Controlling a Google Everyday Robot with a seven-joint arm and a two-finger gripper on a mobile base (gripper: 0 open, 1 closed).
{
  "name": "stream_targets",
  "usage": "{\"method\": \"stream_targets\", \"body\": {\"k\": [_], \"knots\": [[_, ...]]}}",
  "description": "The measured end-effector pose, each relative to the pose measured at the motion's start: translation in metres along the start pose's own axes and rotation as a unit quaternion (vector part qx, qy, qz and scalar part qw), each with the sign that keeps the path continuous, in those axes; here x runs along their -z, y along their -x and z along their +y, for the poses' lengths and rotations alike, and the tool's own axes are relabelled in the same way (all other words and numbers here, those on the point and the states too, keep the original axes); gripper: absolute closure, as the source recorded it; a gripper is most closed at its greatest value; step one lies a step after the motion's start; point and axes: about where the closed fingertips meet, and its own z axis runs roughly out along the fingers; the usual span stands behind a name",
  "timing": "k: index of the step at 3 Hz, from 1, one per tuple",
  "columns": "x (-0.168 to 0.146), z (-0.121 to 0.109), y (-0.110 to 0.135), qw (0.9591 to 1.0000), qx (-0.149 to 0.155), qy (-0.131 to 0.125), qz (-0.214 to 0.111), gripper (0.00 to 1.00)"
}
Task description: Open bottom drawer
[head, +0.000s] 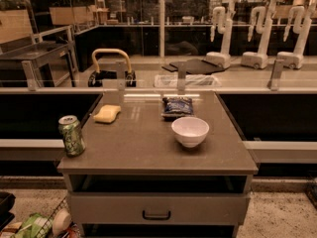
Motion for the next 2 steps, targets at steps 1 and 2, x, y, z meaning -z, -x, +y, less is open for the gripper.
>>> {"method": "stream_targets", "body": {"k": [1, 2], "knots": [[-0.0194, 0.0051, -0.0006, 0.9987, -0.007, 0.039, -0.032, 0.42], [-0.0114, 0.0100, 0.0012, 0.9980, -0.006, 0.048, -0.039, 0.73]]}}
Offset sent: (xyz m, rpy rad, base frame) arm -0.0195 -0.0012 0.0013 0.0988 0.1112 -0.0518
